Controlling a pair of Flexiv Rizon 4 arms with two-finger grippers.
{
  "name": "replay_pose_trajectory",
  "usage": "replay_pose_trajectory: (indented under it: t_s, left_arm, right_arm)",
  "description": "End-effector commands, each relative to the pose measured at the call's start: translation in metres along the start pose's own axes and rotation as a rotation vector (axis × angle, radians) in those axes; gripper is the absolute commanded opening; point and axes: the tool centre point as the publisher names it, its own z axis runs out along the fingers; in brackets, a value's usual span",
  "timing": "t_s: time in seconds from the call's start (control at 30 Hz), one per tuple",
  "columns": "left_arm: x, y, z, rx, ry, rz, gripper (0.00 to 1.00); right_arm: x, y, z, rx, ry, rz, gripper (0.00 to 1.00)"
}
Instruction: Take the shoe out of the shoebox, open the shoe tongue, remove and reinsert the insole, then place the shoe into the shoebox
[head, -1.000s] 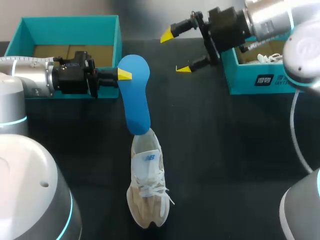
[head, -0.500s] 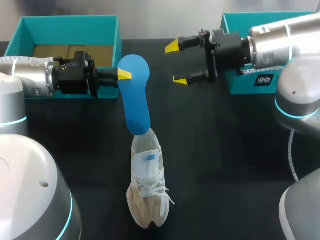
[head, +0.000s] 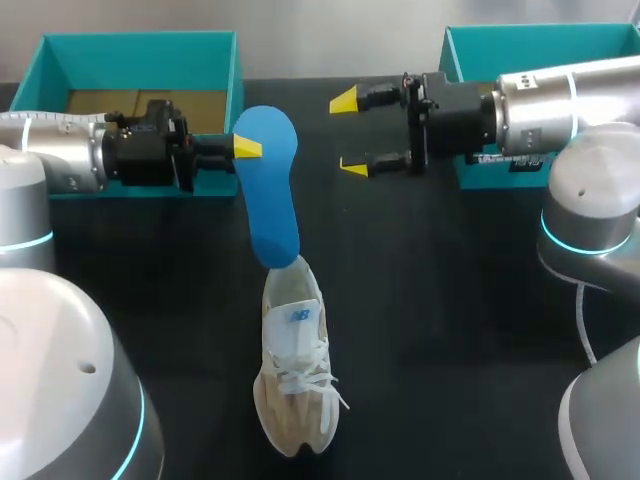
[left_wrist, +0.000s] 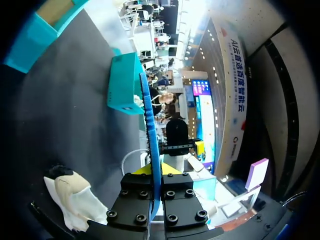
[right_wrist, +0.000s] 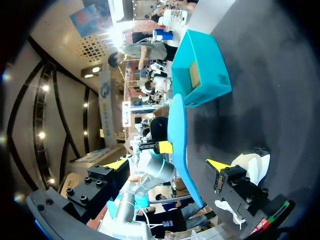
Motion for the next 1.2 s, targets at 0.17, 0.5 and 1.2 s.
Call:
replay_pose_trajectory:
  t_s: [0.17,0.5,1.2]
  left_arm:
    - [0.014,-0.002,-0.014,0.016,-0.03,0.326,0.0]
    - [0.04,0.0,-0.032,0.185,0.018,1.04,0.0]
    - [0.049,0.005,-0.044,0.236,0.112,1.546,0.0]
  right_arm:
    - [-0.003,-0.002,0.003,-0.003,0.011,-0.001,1.0]
    - [-0.003,-0.002,0.003,-0.003,0.011,-0.001,1.0]
    - [-0.003,-0.002,0.003,-0.003,0.011,-0.001,1.0]
